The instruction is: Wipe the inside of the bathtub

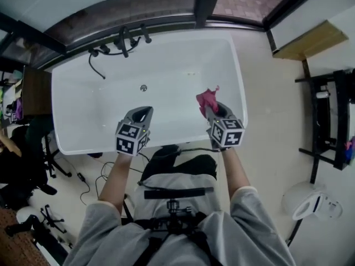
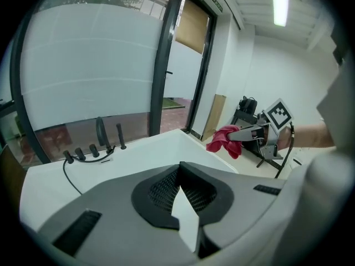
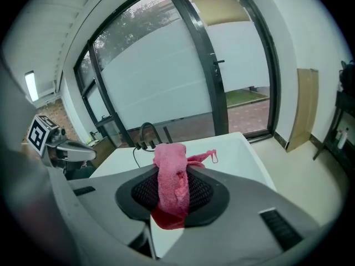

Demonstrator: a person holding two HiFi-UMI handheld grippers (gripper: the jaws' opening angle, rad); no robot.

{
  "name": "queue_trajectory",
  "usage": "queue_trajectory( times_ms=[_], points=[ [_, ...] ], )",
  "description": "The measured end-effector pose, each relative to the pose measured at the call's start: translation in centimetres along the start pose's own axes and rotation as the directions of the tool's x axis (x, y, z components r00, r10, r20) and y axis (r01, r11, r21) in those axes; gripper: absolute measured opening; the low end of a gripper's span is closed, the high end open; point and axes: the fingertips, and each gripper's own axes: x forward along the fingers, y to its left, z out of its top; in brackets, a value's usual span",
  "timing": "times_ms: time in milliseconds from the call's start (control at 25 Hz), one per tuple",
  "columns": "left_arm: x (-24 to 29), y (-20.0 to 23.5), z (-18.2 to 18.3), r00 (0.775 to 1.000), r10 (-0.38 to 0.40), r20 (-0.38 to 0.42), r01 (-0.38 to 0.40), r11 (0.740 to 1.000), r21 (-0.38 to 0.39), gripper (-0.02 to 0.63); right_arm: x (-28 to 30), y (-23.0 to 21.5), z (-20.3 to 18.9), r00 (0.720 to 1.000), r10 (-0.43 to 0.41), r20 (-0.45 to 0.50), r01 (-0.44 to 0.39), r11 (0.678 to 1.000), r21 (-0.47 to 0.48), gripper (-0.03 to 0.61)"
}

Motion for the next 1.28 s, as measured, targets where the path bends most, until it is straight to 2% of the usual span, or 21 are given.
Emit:
queue_trajectory(
  times_ms=[160, 320, 560, 680, 800, 1000, 1280],
  points=[
    [2.7, 1.2, 0.6, 1.0, -0.007, -0.016, 0.007, 1.0, -0.001, 0.006, 3.9, -1.4, 1.8, 0.999, -0.02, 0.028, 0.02, 1.0, -0.007, 0.094],
    [5.5, 1.5, 1.6, 1.0, 0.005, -0.003, -0.005, 1.0, -0.025, 0.006, 8.1, -3.2, 3.4, 0.999, -0.004, 0.038, 0.006, 0.998, -0.066, 0.094],
    [11.4, 1.9, 2.1, 0.997, 0.08, 0.018, -0.079, 0.995, -0.053, 0.006, 15.2, -7.9, 4.1, 0.997, 0.045, 0.068, -0.037, 0.992, -0.121, 0.095],
    [15.7, 3.0, 2.1, 0.993, 0.113, 0.042, -0.109, 0.989, -0.102, 0.006, 19.6, -10.7, 4.5, 0.993, 0.063, 0.097, -0.051, 0.991, -0.125, 0.095],
    [20.5, 4.1, 2.1, 0.991, 0.129, 0.045, -0.123, 0.985, -0.121, 0.006, 23.7, -13.3, 4.9, 0.99, 0.076, 0.12, -0.061, 0.99, -0.125, 0.094],
    [27.3, 6.0, 2.4, 0.99, 0.134, 0.043, -0.129, 0.987, -0.1, 0.006, 30.2, -16.7, 4.8, 0.986, 0.075, 0.147, -0.053, 0.988, -0.147, 0.094],
    [34.8, 9.4, 1.6, 0.99, 0.138, 0.034, -0.135, 0.988, -0.071, 0.006, 37.9, -19.1, 5.5, 0.98, 0.04, 0.193, -0.004, 0.982, -0.186, 0.095]
  ],
)
